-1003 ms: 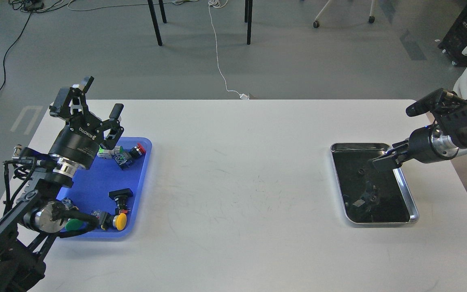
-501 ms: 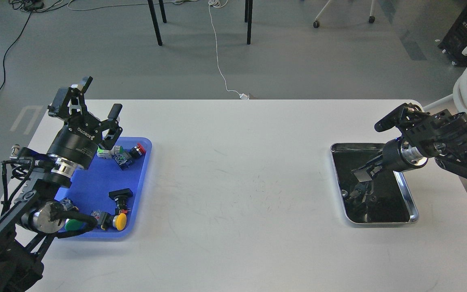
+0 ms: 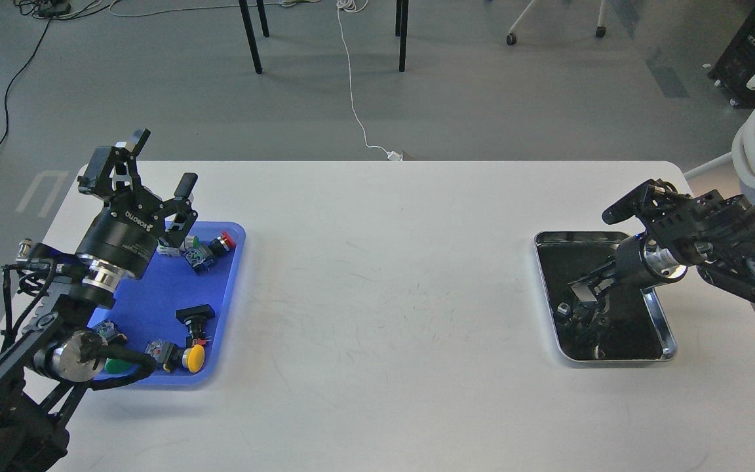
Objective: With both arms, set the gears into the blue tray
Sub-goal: 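Grasp a small black gear on the metal tray with the right gripper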
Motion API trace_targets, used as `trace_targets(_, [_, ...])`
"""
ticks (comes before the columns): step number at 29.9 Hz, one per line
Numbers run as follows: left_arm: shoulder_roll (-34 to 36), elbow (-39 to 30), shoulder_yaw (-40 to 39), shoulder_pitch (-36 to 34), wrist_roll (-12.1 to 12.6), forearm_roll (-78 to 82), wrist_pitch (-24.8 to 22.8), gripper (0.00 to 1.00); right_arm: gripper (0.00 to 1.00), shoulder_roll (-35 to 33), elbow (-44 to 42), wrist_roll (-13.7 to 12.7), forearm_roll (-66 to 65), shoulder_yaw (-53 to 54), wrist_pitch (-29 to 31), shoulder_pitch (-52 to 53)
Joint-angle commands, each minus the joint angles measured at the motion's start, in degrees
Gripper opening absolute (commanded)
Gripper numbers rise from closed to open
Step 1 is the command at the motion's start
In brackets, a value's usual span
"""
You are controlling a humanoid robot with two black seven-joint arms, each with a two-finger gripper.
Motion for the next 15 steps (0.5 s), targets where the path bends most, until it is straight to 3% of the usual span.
trace_targets(1, [0.1, 0.0, 0.0, 0.0, 0.1, 0.0, 0.0, 0.98, 0.51, -0.1, 0.1, 0.0, 1.1, -0.1, 0.0, 0.0])
trace_targets(8, [0.1, 0.0, 0.0, 0.0, 0.0, 0.0, 0.0, 0.98, 0.31, 0.0, 0.0, 0.0, 1.1, -0.2, 0.0, 0.0])
trace_targets(15, [0.1, 0.0, 0.0, 0.0, 0.1, 0.0, 0.0, 0.98, 0.20, 0.0, 0.1, 0.0, 1.1, -0.2, 0.0, 0.2])
